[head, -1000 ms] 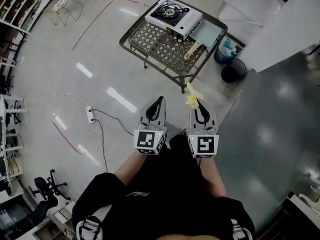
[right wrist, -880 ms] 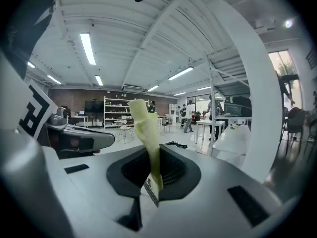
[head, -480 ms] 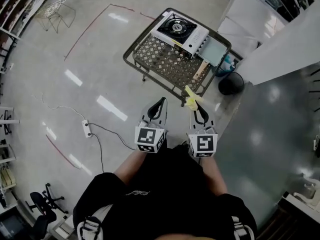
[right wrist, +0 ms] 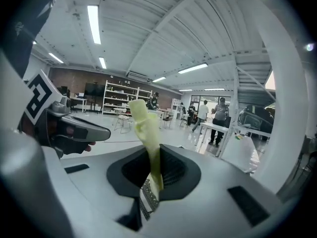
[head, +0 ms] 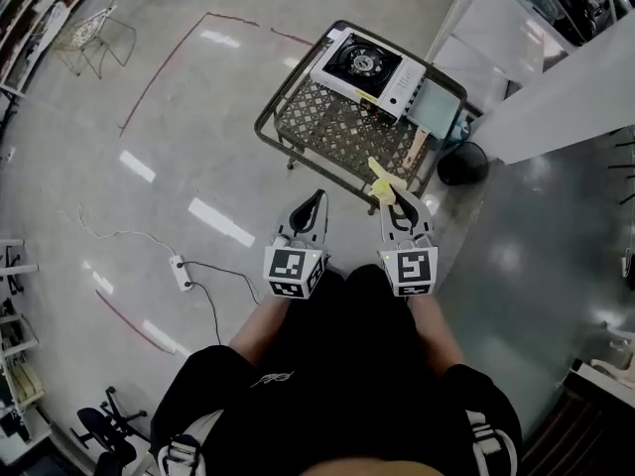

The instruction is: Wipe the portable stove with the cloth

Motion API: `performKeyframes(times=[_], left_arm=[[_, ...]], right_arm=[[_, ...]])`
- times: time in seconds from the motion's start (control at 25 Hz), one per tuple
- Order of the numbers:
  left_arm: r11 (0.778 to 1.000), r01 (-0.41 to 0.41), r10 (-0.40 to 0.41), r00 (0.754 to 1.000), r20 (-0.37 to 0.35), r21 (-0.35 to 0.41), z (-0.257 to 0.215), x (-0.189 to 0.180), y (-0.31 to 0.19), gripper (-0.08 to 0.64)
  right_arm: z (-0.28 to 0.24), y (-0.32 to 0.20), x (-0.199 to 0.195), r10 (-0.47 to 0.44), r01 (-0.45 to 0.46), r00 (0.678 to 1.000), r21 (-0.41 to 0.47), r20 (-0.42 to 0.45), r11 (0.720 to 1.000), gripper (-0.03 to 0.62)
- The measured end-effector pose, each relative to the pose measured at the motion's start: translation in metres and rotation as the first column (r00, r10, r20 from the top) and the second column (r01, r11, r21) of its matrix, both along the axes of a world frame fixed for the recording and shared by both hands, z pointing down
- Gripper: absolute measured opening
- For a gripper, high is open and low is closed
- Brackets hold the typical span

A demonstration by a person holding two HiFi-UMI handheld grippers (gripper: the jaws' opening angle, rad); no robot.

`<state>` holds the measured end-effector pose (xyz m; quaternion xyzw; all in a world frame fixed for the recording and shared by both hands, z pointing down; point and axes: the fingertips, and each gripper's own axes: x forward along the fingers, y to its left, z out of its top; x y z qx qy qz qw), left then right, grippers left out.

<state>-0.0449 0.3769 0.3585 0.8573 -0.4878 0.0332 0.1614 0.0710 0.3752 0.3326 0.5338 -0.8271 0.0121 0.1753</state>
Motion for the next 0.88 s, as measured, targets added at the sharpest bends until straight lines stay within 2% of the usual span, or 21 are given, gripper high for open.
performKeyframes(times=[0.16, 0.32, 0.64, 0.88], left_arm=[[0.999, 0.016, -0.017, 1.000, -0.020, -0.040, 0.017, -0.010, -0.020, 0.018], [0.998, -0.002, 0.000, 1.000, -0.028, -0.068, 0.031, -0.001, -0.053, 0.018], [0.993, -0.094, 0.095, 0.995, 0.006, -0.065, 0.030, 0.035, -0.133, 0.018], [0.983, -0.143, 0.149, 0.988, 0.045, -0.116, 0.029, 0.063, -0.219, 0.018]], right_arm=[[0.002, -0.011, -0.003, -0.010, 0.010, 0.998, -0.006, -0.065, 1.000, 0.023], [0.011, -0.029, 0.006, -0.006, 0.004, 0.995, -0.018, -0.101, 1.000, 0.023], [0.032, -0.110, 0.033, 0.026, -0.029, 0.998, -0.046, -0.065, 0.999, 0.023], [0.039, -0.188, 0.057, 0.042, -0.043, 0.999, -0.085, -0.013, 0.995, 0.023]])
